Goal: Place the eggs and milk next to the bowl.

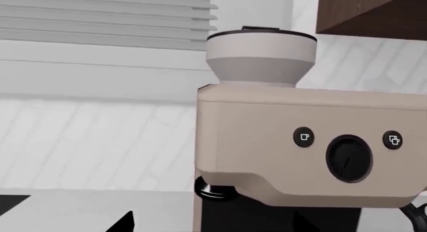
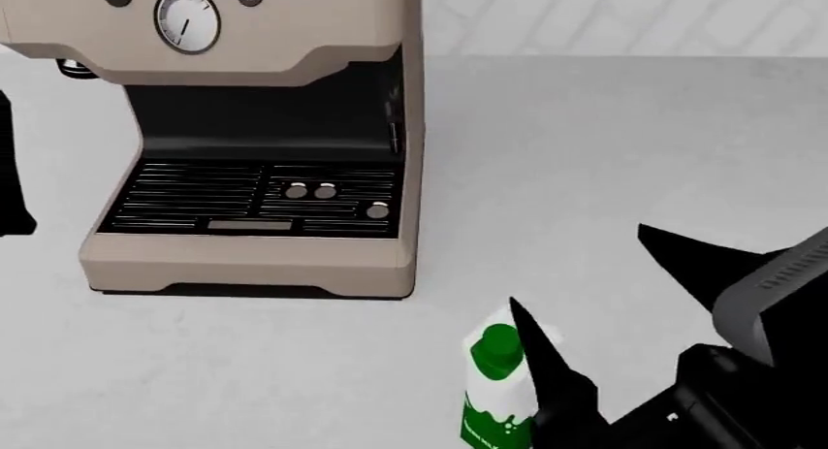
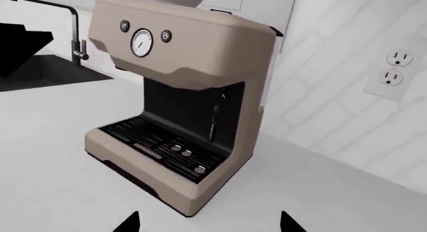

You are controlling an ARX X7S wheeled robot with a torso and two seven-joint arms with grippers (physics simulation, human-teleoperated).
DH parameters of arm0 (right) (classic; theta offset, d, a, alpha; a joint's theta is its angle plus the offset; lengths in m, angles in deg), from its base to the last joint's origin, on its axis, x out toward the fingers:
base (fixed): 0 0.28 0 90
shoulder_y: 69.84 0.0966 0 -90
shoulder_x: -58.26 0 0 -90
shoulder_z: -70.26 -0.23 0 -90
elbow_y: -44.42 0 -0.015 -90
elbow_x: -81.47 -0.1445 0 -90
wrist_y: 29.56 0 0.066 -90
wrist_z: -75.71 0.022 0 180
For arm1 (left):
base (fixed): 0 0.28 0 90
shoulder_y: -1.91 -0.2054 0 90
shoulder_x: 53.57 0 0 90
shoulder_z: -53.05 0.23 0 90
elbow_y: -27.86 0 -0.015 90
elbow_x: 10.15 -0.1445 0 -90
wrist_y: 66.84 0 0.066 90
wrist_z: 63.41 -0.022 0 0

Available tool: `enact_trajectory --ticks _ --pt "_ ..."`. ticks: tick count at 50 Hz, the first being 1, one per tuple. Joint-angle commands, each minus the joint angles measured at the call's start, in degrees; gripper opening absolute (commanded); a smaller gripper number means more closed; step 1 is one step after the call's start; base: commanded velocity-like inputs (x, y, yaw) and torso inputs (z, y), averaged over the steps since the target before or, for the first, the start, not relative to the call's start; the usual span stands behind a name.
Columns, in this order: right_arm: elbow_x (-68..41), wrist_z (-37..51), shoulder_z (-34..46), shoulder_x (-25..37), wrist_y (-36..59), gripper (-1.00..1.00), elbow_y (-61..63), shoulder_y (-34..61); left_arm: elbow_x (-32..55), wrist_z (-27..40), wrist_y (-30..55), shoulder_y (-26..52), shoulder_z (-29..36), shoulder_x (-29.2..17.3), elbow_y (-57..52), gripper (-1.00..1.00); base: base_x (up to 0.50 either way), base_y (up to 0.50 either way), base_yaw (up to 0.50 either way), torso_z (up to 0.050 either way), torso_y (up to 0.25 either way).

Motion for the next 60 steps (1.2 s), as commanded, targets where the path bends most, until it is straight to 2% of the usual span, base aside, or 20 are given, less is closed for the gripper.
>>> enact_trajectory --ticks 1,23,60 --pt "-1.1 -5.9 -2.9 2.4 -3.0 1.0 3.1 -6.8 -0.1 -0.2 -0.2 -0.1 0.3 0.1 0.1 1.0 0.0 0.0 0.0 0.0 0.0" --pt "-1.3 -10.8 -3.2 3.6 -3.9 1.0 5.2 -10.3 0.0 0.0 -0.5 -0.9 0.0 -0.4 -0.7 1.0 0.0 0.0 0.0 0.0 0.0" --pt "4.9 -10.8 5.4 -1.7 0.3 1.0 -1.4 -3.1 -0.6 -0.5 -2.1 -3.6 -0.4 -0.8 -0.9 1.0 0.0 0.0 0.0 0.0 0.0"
